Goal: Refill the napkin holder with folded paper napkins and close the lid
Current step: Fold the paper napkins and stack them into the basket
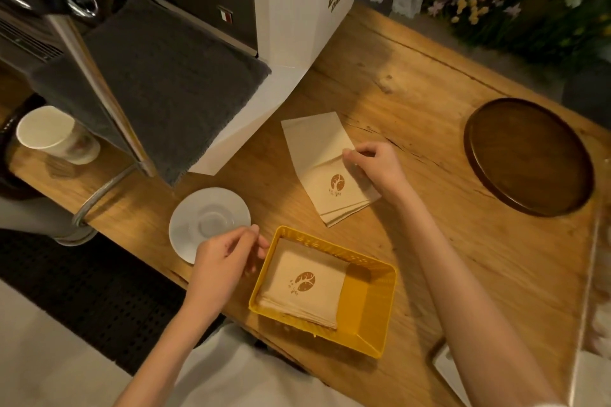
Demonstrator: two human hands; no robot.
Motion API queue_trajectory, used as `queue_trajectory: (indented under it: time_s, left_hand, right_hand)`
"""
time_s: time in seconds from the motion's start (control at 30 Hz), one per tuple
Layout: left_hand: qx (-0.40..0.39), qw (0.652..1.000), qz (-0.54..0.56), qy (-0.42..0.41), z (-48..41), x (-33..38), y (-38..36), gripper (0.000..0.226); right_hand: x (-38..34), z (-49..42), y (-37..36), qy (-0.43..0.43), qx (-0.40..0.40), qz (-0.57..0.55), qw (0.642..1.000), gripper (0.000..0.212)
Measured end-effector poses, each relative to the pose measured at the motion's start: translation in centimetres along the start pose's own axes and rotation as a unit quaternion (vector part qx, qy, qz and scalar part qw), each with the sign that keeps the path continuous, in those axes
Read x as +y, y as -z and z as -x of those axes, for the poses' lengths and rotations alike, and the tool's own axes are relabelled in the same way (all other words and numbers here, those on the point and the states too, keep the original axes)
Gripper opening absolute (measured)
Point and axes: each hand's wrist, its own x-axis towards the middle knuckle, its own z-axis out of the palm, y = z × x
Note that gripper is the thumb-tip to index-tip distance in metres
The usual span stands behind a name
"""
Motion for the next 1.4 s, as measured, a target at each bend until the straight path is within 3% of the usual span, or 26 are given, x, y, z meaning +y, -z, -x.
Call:
queue_trajectory:
  time_s: [0.17, 0.37, 0.63, 0.93, 1.23, 1.4]
  left_hand:
    - [-0.014, 1.000, 0.000, -0.009, 0.1, 0.5, 0.3, 0.034]
    - [-0.022, 0.999, -0.002, -0.032, 0.5, 0.8, 0.7, 0.033]
    - [-0.038, 0.998, 0.004, -0.058, 1.4, 1.3, 1.3, 0.033]
    - [-0.103, 0.988, -0.043, -0.111, 2.2, 0.9, 2.5, 0.029]
    - [-0.136, 0.978, -0.058, -0.147, 2.1, 1.3, 3.9, 0.025]
    - [-0.146, 0.970, -0.068, -0.182, 1.8, 2.1, 4.8, 0.031]
  right_hand:
    - [-0.3, 4.4, 1.8, 0.028, 0.016, -0.104, 0.994, 0.015]
    - [-0.2, 10.2, 2.8, 0.043, 0.041, -0.189, 0.980, 0.045]
    - [-0.2, 15.4, 3.2, 0.067, 0.047, -0.079, 0.994, 0.031]
    - [-2.5, 19.9, 2.1, 0.133, 0.162, 0.019, 0.978, 0.013]
    - [-4.4, 23.2, 0.4, 0.169, 0.243, 0.065, 0.953, 0.011]
    - [-5.3, 24.7, -0.8, 0.171, 0.275, 0.036, 0.946, 0.010]
